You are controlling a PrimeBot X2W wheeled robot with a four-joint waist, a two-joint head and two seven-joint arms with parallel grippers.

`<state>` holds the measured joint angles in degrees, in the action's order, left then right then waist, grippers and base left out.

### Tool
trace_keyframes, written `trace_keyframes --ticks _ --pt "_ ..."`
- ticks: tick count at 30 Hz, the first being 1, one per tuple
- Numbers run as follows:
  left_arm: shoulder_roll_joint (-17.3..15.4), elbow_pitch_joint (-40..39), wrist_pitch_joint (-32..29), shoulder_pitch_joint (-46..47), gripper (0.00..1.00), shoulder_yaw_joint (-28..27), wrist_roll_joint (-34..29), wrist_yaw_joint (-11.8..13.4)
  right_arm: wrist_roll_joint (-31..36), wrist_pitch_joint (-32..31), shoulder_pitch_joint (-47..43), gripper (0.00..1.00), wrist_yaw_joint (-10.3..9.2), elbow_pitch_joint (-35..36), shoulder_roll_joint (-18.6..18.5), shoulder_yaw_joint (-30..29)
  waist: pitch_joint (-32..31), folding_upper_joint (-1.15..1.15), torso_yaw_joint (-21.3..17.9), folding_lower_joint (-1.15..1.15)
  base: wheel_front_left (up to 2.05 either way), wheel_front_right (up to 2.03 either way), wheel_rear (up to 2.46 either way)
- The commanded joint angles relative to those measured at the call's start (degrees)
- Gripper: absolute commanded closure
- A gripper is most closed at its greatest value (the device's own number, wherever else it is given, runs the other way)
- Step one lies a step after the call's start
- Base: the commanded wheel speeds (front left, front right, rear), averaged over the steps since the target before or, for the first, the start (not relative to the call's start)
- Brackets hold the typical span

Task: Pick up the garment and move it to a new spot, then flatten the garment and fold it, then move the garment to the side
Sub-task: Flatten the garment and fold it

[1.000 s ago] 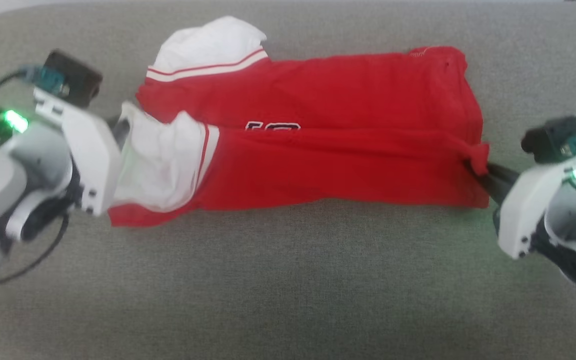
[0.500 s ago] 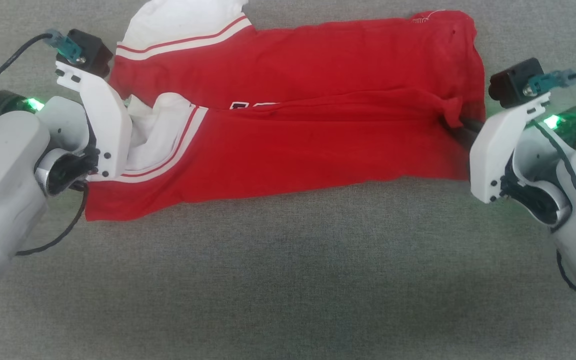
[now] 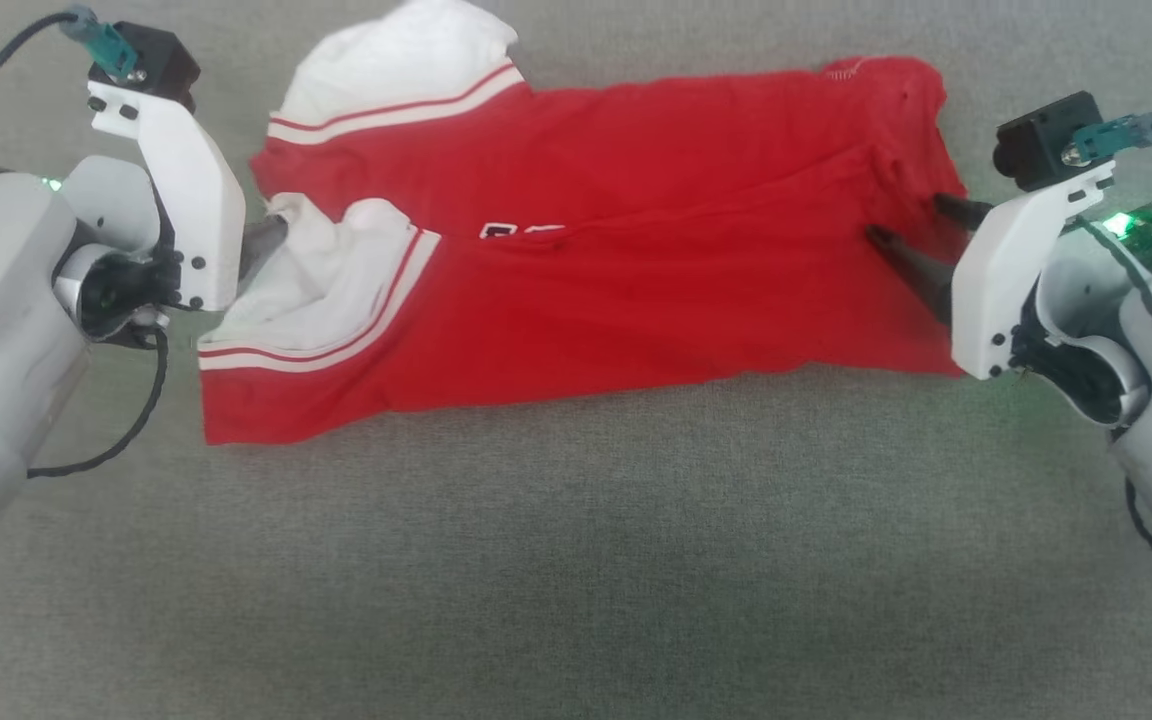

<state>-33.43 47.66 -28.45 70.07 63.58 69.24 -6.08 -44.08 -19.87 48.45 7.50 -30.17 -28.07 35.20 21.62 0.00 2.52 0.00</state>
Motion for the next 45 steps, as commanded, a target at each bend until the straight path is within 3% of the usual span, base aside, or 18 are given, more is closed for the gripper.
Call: trace_keyframes --ticks 1,8,18,26,31,37,45 --pt "-0.06 0.07 -0.41 0.68 0.00 0.05 0.39 -0.18 -0.29 0.87 0.32 0.00 -0.02 -0.09 -0.37 -0.10 -1.28 0.00 0.63 0.00 0.00 0.00 0.00" --pt "-1.05 -3.14 -4.81 0.03 0.00 1.02 0.51 1.60 1.59 7.72 -3.05 0.00 -0.01 1.23 -1.37 -4.09 -5.36 0.00 2.30 0.00 0.00 0.00 0.00" --pt "-5.17 -17.20 -10.70 -6.61 0.00 1.97 3.79 9.26 10.17 16.15 -11.14 0.00 -0.02 6.52 2.44 -19.54 -8.29 0.00 2.98 0.00 0.00 0.00 0.00" --pt "-11.53 -30.26 -12.20 -12.33 0.00 1.72 5.83 16.29 17.40 12.41 -19.43 0.00 -0.01 17.54 7.83 -32.05 -7.62 0.00 1.29 0.00 0.00 0.00 0.00" --pt "-13.39 -31.61 -9.95 -15.38 0.00 1.17 6.61 18.87 20.19 9.12 -23.89 0.00 -0.01 24.58 11.75 -37.07 -6.54 0.00 -0.25 0.00 0.00 0.00 0.00" --pt "-11.67 -25.87 -5.39 -18.23 0.00 0.37 7.46 17.15 21.83 5.60 -27.46 0.00 -0.01 29.91 15.17 -40.53 -5.12 0.00 -1.94 0.00 0.00 0.00 0.00" --pt "-7.25 -15.25 -1.87 -19.61 0.00 -0.23 8.55 12.81 20.74 -0.02 -29.47 0.00 -0.01 32.37 15.17 -39.88 -3.73 0.00 -2.95 0.00 0.00 0.00 0.00"
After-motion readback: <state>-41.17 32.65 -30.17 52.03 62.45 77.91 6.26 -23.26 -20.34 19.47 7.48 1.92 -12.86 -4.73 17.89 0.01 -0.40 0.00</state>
